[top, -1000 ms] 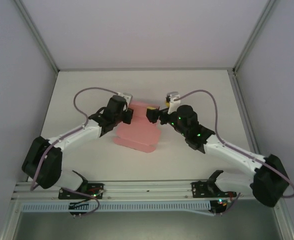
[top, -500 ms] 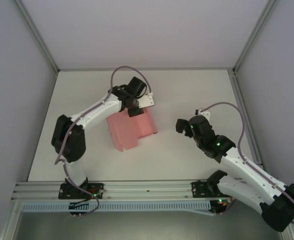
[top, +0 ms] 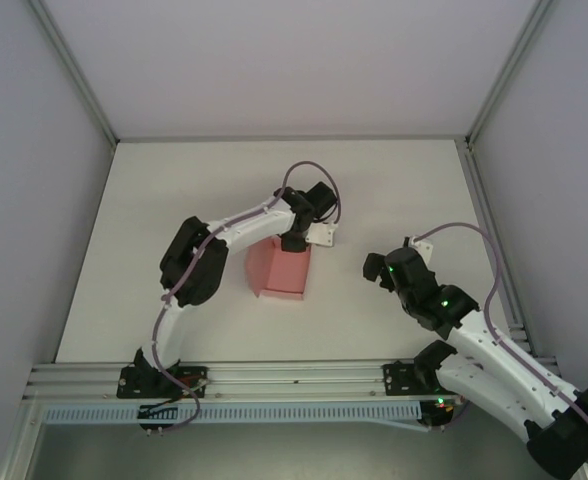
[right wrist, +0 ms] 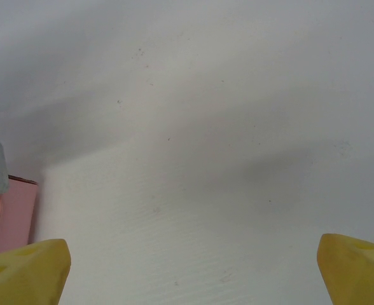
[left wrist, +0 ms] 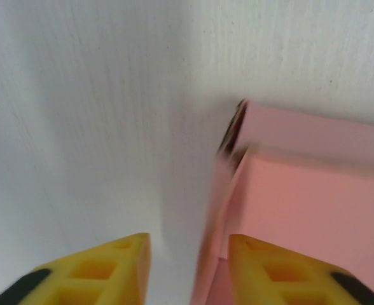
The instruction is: Assemble paper box
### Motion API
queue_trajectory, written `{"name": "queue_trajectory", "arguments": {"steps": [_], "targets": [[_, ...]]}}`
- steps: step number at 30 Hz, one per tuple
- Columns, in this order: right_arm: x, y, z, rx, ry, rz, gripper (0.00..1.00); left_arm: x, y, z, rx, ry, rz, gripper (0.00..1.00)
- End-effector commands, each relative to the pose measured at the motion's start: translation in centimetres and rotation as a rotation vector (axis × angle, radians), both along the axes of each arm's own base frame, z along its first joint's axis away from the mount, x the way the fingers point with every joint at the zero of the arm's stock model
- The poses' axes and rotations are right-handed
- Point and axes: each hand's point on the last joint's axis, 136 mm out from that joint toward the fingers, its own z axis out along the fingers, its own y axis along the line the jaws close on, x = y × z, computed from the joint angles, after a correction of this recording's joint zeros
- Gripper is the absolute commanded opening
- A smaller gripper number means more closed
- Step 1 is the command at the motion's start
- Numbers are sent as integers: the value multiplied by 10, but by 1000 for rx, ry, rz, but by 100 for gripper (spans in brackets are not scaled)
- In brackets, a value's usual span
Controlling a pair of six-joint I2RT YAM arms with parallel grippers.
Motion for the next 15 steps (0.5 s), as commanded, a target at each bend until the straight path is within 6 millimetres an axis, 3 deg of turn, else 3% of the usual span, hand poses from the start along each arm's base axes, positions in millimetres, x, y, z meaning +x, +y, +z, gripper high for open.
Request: {"name": "queue_trajectory", "arguments": {"steps": [1, 6, 8, 12, 15], "targets": [[-1, -2, -1, 2, -3, -5, 100, 3, -8, 19, -57, -8, 7, 44], [8, 15, 9, 12, -60, 97, 100, 0, -12, 53, -168, -54, 17, 75], [13, 27, 14, 7, -89, 169, 100, -4, -17, 74, -261, -75, 20, 100], [25, 63, 25, -6, -132, 371, 100, 3, -23, 143, -573, -217, 129, 100], [37, 91, 26, -25, -118, 499, 100, 13, -3, 203, -890, -323, 368, 100]]}}
